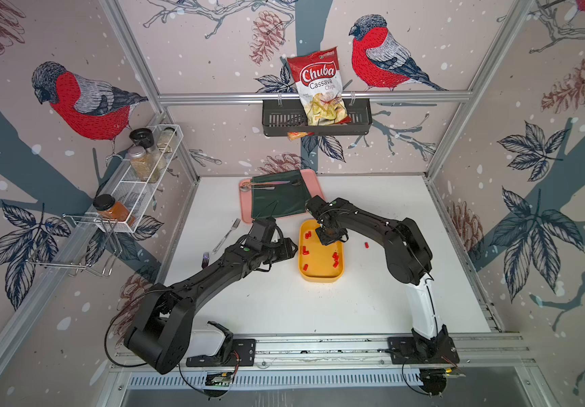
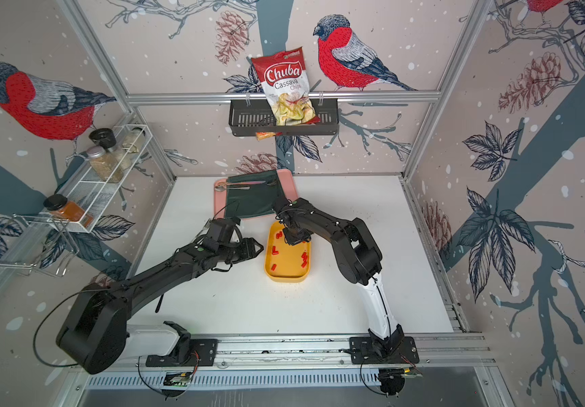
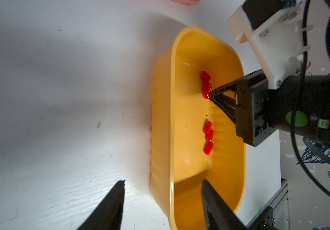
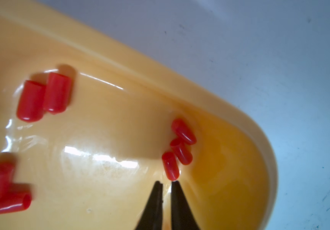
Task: Take the screw protection sleeves out of the storage box
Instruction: Pick up the screw protection sleeve from the storage box, then place the screw protection sleeve at the center of the board.
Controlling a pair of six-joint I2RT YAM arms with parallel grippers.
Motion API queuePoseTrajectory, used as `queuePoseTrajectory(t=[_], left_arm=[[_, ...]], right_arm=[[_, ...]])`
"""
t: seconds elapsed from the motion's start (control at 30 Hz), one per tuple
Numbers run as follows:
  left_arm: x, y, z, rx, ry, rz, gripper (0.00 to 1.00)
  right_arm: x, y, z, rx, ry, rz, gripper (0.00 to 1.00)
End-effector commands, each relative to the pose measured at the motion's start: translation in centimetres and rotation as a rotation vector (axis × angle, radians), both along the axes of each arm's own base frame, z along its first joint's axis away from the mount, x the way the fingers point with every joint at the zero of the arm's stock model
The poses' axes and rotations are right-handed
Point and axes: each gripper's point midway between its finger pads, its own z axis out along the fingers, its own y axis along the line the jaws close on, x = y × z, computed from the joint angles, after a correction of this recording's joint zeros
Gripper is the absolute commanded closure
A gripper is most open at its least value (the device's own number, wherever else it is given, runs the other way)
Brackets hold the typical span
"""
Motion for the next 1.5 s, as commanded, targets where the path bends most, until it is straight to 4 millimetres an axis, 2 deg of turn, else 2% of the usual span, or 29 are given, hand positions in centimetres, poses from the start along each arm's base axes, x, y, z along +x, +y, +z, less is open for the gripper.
queuePoseTrajectory(t=[0.0,0.13,0.33,0.6,0.8,0.97,1.1,1.17,1.23,1.3,1.4,1.47], left_arm=[[0.6,-0.3,0.6,-0.015,-0.038,-0.006,0.38],[0.5,-0.3,0.6,-0.014,-0.039,-0.006,0.38],[0.5,-0.2,0.5,-0.012,-0.038,-0.003,0.38],[0.4,-0.2,0.4,-0.011,-0.037,-0.001,0.38],[0.4,-0.1,0.3,-0.007,-0.036,0.004,0.38],[0.4,-0.1,0.3,-0.008,-0.033,0.005,0.38],[0.4,-0.1,0.4,-0.009,-0.03,0.008,0.38],[0.5,-0.1,0.5,-0.009,-0.03,0.009,0.38],[0.5,-0.1,0.6,-0.01,-0.028,0.012,0.38],[0.6,-0.1,0.6,-0.01,-0.027,0.019,0.38],[0.8,0.0,0.5,-0.009,-0.022,0.036,0.38],[1.0,0.1,0.6,-0.009,-0.018,0.054,0.38]], right_arm=[[0.1,-0.5,0.5,-0.018,-0.012,-0.024,0.71],[0.4,-0.6,-0.1,-0.027,-0.007,-0.026,0.67],[0.9,-0.5,-0.9,-0.026,0.005,-0.032,0.7],[0.5,-0.8,-2.3,-0.043,0.031,-0.038,0.8],[0.4,-0.6,-2.4,-0.028,0.034,-0.042,0.93],[0.5,0.4,-0.4,0.039,0.016,-0.05,0.98],[0.4,1.3,2.7,0.158,-0.003,-0.077,0.99],[0.4,1.1,4.3,0.223,-0.01,-0.105,0.99],[0.4,0.1,5.8,0.284,-0.022,-0.148,0.99],[0.4,-2.3,6.7,0.31,-0.037,-0.206,0.99],[0.0,-7.4,6.2,0.335,-0.044,-0.306,0.99],[-0.6,-10.5,5.1,0.319,-0.041,-0.352,0.99]])
